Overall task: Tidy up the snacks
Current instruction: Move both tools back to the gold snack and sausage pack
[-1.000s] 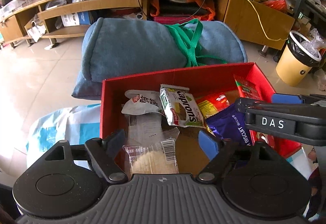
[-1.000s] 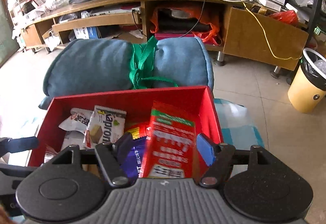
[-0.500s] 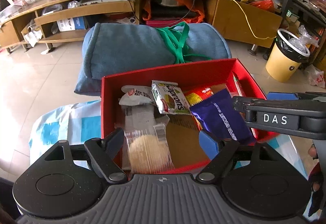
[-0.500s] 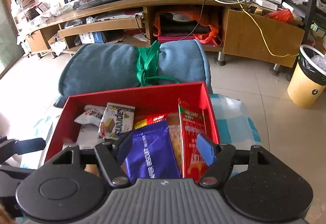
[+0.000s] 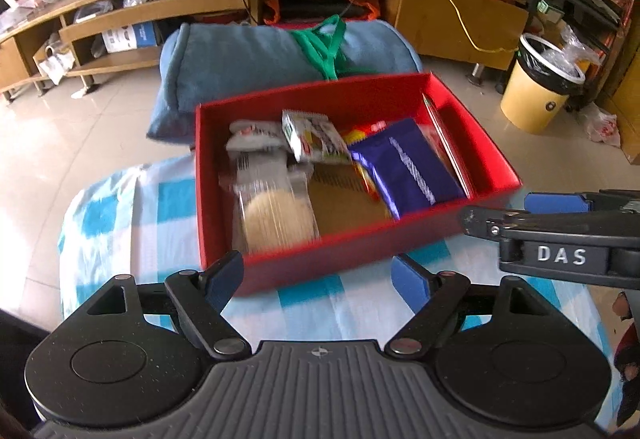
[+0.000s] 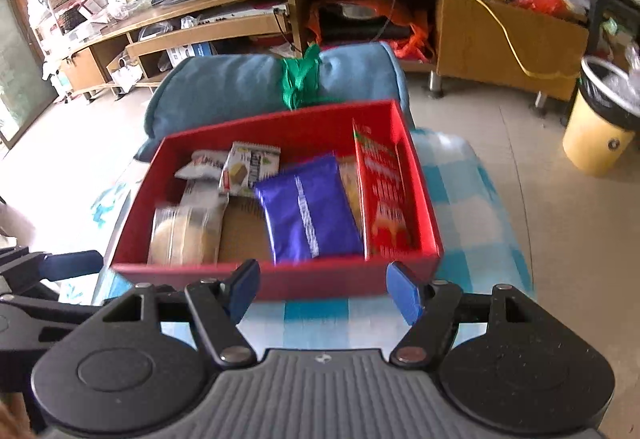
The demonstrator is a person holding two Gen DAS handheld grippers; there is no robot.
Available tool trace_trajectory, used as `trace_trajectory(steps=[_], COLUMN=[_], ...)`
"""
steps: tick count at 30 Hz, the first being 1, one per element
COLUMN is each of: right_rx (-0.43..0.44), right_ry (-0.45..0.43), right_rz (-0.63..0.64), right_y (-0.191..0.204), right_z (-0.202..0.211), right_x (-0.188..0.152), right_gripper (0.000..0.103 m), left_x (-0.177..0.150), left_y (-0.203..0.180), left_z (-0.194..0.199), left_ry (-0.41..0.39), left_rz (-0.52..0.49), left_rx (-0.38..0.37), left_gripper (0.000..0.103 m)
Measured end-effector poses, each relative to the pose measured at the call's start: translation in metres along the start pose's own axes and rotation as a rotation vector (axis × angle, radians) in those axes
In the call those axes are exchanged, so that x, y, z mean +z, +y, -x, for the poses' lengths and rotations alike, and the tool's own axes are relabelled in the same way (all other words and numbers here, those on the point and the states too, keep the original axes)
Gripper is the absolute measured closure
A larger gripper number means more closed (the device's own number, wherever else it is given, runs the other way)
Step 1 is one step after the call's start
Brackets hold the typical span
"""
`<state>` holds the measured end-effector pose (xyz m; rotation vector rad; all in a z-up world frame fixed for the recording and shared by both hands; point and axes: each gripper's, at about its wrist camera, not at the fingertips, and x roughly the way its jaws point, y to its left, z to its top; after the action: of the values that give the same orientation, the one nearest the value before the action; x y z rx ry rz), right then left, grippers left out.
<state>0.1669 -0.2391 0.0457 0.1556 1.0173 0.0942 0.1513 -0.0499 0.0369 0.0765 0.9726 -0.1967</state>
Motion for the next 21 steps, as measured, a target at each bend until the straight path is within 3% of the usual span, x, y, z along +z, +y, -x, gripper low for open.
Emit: trace_trajectory(steps=[9, 21], right_rx=[0.006, 0.019], right_ry=[0.065, 0.126], right_rz=[-0.011, -0.006], right_y=[0.002, -0.001], right_z=[0.025, 0.054], right_x=[-0.053, -0.105], right_gripper=[0.035, 0.035], left_x=[-0.047, -0.129], left_y=[-0.003, -0.027], left_z=[0.01, -0.001], left_ry=[0.077, 0.277], left_rz=[-0.026, -0.108], left_rx=[-0.04, -0.084], left_gripper=[0.018, 0.017])
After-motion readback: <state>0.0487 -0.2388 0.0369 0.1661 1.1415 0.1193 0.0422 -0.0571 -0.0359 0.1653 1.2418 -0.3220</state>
